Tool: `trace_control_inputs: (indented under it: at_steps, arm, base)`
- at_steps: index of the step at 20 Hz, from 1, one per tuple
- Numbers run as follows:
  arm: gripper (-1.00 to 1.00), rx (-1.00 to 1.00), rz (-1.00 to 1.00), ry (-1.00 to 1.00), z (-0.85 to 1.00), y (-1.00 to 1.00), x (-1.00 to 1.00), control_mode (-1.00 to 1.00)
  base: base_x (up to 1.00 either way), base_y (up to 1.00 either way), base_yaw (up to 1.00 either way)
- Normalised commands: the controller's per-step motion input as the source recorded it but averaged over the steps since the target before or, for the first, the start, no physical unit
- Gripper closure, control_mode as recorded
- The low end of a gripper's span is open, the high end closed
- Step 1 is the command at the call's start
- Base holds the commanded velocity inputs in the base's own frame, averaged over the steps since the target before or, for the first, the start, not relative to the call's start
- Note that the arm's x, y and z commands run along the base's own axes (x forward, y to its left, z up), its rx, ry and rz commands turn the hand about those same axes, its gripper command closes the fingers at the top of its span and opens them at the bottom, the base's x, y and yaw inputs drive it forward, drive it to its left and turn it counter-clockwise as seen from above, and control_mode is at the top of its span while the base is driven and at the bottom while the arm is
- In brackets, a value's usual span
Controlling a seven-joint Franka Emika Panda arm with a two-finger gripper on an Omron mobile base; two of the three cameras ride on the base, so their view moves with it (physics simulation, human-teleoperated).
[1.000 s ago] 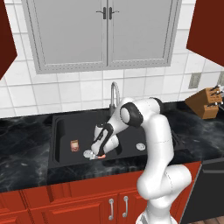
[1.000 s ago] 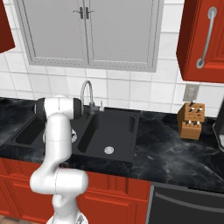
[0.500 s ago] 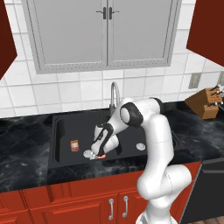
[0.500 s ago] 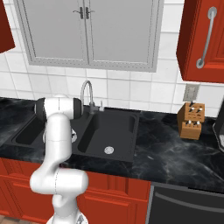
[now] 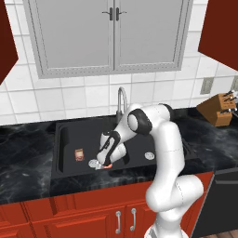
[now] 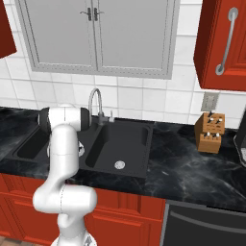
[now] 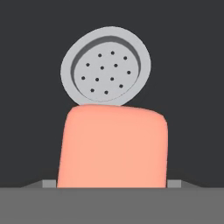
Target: Pick up the bar soap and bar soap from the sink, and place them back in the cabinet, and close the cabinet door.
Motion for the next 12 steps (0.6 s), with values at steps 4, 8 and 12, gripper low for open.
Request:
trace_control_inputs:
  at_steps: [4,8,12]
  arm:
    - [1.00,0.00,0.00,0.00,0.00,0.00,0.00,-1.00]
    - [1.00,0.00,0.00,0.00,0.00,0.00,0.00,-1.00]
    - [1.00,0.00,0.00,0.00,0.00,0.00,0.00,-1.00]
  base:
    - [0.00,0.00,0.00]
    - [0.00,0.00,0.00]
    - [0.00,0.00,0.00]
